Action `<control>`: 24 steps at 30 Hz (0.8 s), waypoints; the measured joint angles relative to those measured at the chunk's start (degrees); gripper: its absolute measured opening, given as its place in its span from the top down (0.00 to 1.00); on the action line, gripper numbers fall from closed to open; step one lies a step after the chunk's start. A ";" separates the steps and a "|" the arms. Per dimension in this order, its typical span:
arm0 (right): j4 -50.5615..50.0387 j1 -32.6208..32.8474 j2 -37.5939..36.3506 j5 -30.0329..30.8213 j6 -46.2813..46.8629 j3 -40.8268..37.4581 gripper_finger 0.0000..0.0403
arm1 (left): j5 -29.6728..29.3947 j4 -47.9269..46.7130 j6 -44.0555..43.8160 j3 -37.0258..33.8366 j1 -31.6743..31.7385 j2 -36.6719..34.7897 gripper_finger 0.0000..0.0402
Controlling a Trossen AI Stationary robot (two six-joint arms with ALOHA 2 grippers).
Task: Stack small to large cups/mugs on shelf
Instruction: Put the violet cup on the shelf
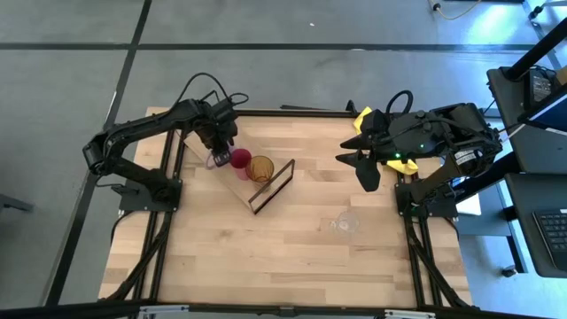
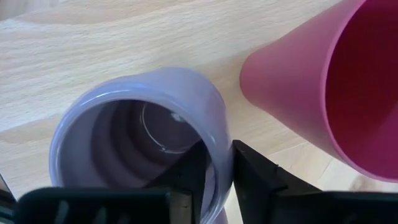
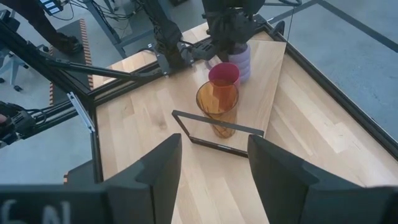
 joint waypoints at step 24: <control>-0.46 0.00 0.00 -0.02 -0.20 -0.01 0.54 | 3.85 1.77 -1.31 0.02 -0.02 -0.02 0.79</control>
